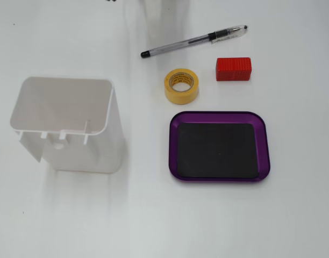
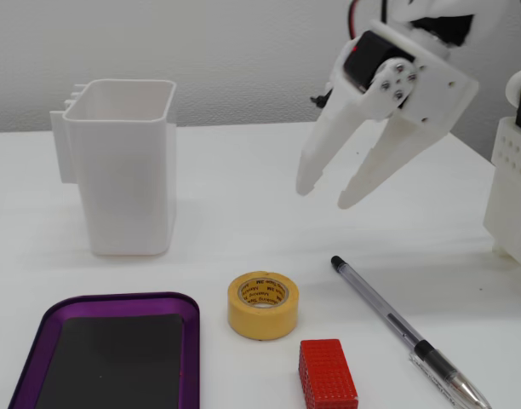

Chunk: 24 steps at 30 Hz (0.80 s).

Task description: Pick up the yellow tape and place it in the box.

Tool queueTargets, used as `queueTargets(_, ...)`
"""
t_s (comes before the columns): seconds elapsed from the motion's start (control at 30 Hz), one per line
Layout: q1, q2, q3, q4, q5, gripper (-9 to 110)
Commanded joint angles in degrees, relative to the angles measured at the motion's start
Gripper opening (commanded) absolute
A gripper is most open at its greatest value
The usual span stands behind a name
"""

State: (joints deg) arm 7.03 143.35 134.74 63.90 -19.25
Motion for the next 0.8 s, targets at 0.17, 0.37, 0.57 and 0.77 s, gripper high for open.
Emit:
queueTargets(0.17,-7.0,-23.6,-13.4,-0.8,2.5,13)
queueTargets(0.37,-9.1,-29.8,-14.5,-5.4,3.2,13)
queueTargets(0.57,-8.7,-31.4,-14.5,-8.9,3.2,13)
queueTargets(0.77,-8.9,-31.6,-13.7,-12.5,3.2,13)
